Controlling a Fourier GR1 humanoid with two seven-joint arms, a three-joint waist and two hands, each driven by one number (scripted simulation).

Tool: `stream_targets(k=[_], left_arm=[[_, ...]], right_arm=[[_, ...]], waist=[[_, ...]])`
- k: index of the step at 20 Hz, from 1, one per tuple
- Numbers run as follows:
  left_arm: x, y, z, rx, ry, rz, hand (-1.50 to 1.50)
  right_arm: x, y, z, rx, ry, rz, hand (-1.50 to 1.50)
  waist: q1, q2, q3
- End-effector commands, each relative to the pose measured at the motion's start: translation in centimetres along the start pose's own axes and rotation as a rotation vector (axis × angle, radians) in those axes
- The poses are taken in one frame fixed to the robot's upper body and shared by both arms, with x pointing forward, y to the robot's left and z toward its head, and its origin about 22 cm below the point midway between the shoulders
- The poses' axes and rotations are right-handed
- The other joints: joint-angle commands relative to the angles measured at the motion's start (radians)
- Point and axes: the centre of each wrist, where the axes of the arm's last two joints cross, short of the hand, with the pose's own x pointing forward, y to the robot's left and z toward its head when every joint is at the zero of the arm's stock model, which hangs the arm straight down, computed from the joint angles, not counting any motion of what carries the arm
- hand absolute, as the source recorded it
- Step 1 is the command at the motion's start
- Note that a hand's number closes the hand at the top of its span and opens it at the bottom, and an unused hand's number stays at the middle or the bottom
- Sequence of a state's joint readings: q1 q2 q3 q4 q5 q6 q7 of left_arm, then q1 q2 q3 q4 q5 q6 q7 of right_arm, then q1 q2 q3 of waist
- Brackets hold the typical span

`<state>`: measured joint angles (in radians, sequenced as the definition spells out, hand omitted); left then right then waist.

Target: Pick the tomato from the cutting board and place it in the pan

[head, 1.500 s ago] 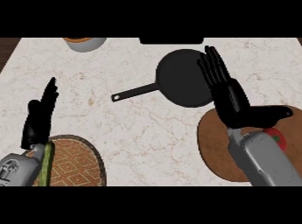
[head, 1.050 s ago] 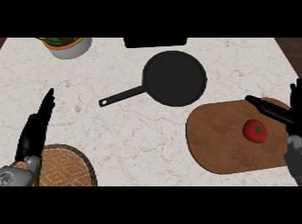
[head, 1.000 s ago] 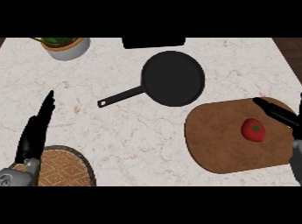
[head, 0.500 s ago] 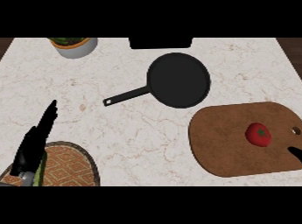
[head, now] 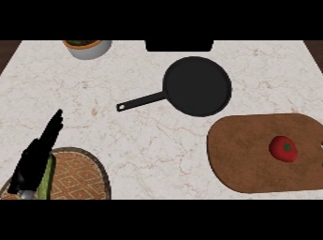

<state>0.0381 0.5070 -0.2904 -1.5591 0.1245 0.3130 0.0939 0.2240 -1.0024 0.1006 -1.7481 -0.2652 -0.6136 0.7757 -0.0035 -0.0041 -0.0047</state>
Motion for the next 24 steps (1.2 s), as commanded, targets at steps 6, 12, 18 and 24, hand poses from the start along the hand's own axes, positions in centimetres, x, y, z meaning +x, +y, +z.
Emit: stream_targets(k=[6,12,18,24], left_arm=[[-0.2,-0.5,-0.5,-0.018,-0.015,-0.005,0.00],[-0.2,-0.7,0.0,-0.014,-0.026,0.004,0.00],[-0.7,-1.6,0.4,-0.048,-0.021,-0.017,0.00],[0.6,0.4,-0.3,-0.035,-0.031,-0.024,0.00]], right_arm=[[6.3,0.3,0.3,0.126,0.132,0.108,-1.50],[9.1,0.6,-0.6,0.207,0.185,0.175,-1.50],[11.3,0.9,0.1,0.306,0.290,0.330,-1.50],[11.0,4.7,-1.0,0.352,0.343,0.369,-1.50]], waist=[[0.026,0.009,0.004],[0.027,0.007,0.004],[0.038,0.010,0.002],[0.040,0.009,0.004]])
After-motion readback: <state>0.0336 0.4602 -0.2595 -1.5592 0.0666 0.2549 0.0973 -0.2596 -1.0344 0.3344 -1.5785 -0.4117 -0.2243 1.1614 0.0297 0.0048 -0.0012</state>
